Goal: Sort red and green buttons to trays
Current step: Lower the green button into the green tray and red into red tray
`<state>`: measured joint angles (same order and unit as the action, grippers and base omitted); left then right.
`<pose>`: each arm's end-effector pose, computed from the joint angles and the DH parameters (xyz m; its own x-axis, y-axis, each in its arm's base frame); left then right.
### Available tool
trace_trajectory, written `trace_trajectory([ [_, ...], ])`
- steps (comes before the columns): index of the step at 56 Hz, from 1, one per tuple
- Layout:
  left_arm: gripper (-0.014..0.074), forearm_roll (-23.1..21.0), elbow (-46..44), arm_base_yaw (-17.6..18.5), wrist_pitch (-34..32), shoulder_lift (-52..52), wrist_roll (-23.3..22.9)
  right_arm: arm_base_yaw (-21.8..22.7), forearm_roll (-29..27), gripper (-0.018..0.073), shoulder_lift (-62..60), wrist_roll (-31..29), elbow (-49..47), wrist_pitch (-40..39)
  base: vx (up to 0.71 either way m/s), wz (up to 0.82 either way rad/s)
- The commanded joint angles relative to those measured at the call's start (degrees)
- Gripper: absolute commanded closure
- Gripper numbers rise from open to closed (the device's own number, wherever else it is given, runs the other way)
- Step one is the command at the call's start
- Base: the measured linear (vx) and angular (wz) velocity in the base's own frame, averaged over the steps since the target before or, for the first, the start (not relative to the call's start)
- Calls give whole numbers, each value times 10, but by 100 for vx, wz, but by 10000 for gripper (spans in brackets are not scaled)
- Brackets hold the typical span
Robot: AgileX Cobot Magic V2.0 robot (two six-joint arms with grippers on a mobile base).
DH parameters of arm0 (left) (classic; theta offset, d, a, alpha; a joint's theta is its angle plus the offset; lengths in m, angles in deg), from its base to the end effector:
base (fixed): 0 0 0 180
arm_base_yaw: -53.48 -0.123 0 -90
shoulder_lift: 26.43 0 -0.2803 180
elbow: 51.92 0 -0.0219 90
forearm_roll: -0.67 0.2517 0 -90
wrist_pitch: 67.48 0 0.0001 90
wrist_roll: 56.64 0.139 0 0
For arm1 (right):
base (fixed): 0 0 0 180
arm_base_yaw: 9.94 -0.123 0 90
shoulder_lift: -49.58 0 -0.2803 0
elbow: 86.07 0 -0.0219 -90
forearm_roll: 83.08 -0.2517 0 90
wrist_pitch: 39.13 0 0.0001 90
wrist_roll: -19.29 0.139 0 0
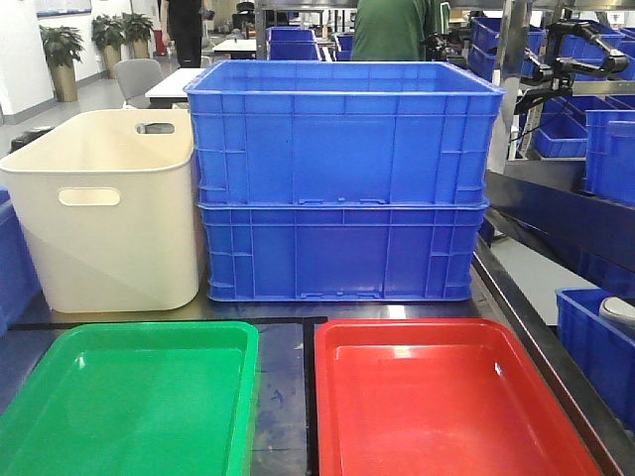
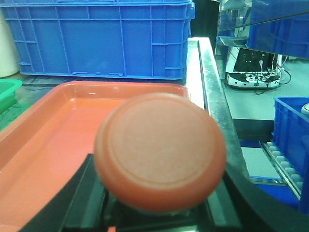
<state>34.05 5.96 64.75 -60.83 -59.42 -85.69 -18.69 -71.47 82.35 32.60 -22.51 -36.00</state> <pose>0.1535 -0.0215 0.2781 -0.0999 0.0936 -0.9906 0.1405 0.9869 0.0791 0.1524 0.0219 0.2459 -0.1655 0.0048 -0.9862 -0.1365 0.9903 0.0278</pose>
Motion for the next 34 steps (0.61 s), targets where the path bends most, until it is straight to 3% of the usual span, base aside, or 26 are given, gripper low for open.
trace_trajectory([
  [1, 596, -2, -17, 2, -47, 1, -3, 3, 6, 567, 4, -4, -19, -51, 0, 0],
  [16, 596, -7, -18, 2, -67, -11, -22, 3, 6, 567, 6, -4, -19, -89, 0, 0],
  [28, 596, -7, -24, 2, -234, -116, -20, 3, 32, 567, 113, -1, -21, -269, 0, 0],
  [34, 596, -7, -61, 2, -263, -218, -12, 3, 77, 567, 218, 2, -51, -327, 0, 0],
])
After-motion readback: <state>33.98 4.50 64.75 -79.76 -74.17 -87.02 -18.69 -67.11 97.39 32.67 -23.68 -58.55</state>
